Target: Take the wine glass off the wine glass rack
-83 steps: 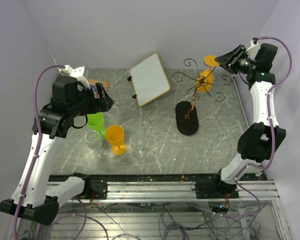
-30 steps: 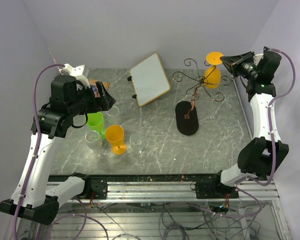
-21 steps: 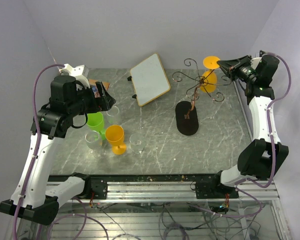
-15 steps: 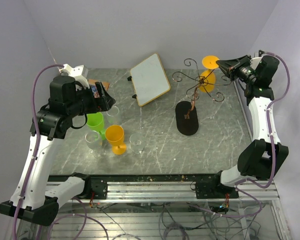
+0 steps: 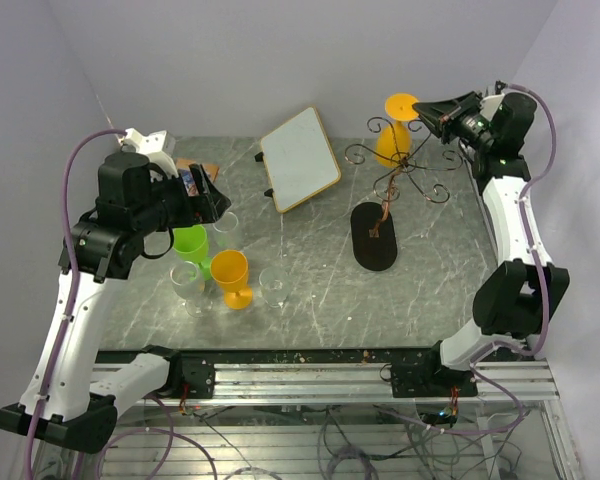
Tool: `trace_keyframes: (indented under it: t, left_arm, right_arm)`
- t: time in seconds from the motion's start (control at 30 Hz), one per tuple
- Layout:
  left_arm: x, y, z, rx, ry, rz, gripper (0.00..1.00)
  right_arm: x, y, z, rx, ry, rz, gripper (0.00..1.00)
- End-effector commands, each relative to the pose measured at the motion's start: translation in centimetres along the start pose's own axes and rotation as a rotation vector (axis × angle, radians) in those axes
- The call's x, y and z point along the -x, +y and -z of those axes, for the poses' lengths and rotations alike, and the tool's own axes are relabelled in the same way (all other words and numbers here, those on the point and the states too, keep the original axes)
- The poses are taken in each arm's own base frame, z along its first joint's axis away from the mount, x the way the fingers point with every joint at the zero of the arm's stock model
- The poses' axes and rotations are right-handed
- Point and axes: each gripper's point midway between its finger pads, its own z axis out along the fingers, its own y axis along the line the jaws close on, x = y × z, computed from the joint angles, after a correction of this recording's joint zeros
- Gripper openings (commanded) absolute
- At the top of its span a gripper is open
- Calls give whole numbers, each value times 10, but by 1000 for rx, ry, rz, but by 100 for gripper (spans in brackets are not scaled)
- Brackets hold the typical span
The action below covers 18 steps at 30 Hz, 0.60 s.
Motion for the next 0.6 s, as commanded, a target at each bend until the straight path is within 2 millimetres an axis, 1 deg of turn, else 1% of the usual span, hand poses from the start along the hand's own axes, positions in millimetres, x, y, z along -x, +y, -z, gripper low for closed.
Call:
trace_keyframes:
  t: [0.0, 0.1, 0.2, 0.3, 0.47, 0.57]
  left_arm:
    - [12, -12, 16, -43, -43, -3, 96]
    - [13, -12, 19, -38, -49, -4, 96]
    - [13, -12, 20, -40, -53, -3, 96]
    - [14, -16, 20, -61, -55, 2, 96]
    - [18, -29, 19, -128, -64, 15, 96]
    - [22, -39, 21, -183, -81, 29, 97]
  right_arm:
    - [24, 19, -14, 42, -84, 77, 0]
    - [30, 25, -21, 77, -90, 90, 0]
    - [27, 36, -23, 132, -67, 83, 0]
    - [18, 63, -20, 223, -51, 137, 0]
    - [0, 116, -11, 346, -48, 255, 0]
    - [-18, 150, -2, 424, -47, 314, 0]
